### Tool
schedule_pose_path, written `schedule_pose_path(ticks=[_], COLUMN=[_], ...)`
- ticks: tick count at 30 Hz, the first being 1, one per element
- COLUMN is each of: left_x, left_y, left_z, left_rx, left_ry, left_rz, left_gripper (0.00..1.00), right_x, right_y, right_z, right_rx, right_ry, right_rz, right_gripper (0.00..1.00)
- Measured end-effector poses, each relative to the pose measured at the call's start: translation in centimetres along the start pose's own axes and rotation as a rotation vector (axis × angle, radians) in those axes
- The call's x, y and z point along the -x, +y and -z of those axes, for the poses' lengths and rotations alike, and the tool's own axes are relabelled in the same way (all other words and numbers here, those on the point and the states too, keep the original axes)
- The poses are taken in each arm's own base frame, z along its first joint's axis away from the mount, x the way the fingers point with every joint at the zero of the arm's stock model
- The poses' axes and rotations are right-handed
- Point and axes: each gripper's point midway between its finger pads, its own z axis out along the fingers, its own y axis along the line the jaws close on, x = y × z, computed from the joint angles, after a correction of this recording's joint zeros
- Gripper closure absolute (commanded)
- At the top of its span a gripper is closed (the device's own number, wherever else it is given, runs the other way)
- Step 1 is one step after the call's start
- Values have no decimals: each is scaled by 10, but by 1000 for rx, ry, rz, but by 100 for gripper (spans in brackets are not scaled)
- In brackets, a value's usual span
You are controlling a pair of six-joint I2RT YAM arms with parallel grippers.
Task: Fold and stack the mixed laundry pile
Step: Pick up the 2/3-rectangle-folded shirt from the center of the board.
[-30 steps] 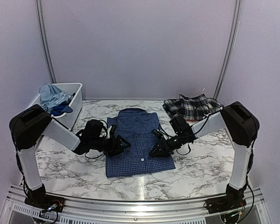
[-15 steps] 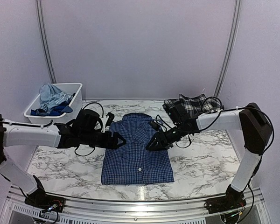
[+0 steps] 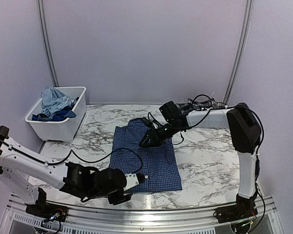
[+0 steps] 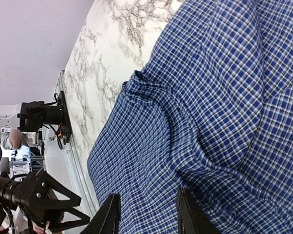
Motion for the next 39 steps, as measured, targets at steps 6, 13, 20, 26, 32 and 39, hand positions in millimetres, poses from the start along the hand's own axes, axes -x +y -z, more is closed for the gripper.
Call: schedule_pose_path(ticks=[6,13,20,26,32,39], left_x=[-13,-10,-4,18,39,74], left_y=[-15,-4,2,7,6,8], left_z=[-23,-43,-47,-22,15,67], left_rx=[70,201,270,240,134,-46], left_ry=[82,121,124,69,12,-73], left_rz=[-205,-332,-410,-380,-300,-159], left_gripper=[38,57,100,100,100,100], right_x=[0,-15,-16,-20,-48,-133], right_y=[-27,-56,-57,-55,-38,13], right_z=[-19,-39,-39,-41,-47,-58], right_rx=[-33,-52,-50,-42,-22,25], right_ry=[30,76,78,85,135,294], right_rz=[-11,-29,-5,21,47,81], right_gripper=[67,68,68,69,74,76])
